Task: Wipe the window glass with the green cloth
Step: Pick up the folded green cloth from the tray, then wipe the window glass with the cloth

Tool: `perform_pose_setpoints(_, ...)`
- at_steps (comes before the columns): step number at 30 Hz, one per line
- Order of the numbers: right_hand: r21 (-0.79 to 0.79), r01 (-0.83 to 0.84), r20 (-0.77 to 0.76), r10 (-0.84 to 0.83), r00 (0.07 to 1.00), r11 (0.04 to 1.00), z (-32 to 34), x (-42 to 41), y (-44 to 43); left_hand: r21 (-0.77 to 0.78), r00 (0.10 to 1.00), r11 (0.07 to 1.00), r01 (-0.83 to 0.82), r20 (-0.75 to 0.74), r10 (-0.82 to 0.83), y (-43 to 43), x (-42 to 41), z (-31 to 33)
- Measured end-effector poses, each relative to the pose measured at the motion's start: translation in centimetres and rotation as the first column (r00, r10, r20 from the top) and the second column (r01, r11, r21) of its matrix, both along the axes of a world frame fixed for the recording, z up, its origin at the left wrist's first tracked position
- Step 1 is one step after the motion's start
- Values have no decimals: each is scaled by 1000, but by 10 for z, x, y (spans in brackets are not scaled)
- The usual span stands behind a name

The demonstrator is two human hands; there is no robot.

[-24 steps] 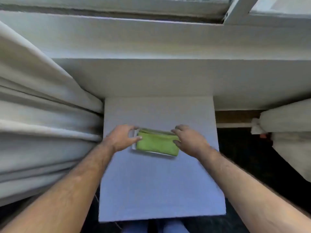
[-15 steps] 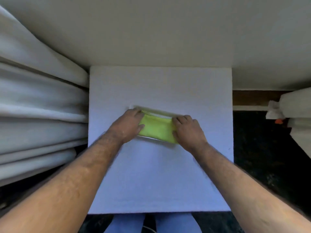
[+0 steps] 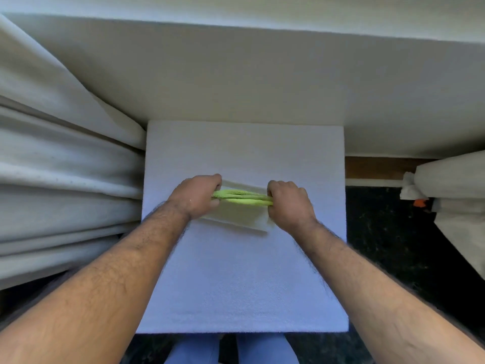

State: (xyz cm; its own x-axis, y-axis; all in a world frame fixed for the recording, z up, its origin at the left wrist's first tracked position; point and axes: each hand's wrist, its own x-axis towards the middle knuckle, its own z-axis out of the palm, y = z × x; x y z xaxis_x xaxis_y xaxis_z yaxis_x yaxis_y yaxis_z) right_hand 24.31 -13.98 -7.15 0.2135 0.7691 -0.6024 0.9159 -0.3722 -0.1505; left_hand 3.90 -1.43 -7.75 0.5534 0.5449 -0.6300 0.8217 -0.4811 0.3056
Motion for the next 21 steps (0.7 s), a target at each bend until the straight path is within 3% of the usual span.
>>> perform_pose_setpoints(4,35,57,-91,-53,994,998,78,21,30,14,992,994,-110,61,109,24,8,84)
perform_pose_setpoints(13,314,-32,-35,46,998,949,308,46,86,186,925,954,-233,344,159,91,12,328)
perform_pose_setpoints(21,649,-39,-53,97,994,759,549,60,103,267,762,871,-412,625,169,114,1,555)
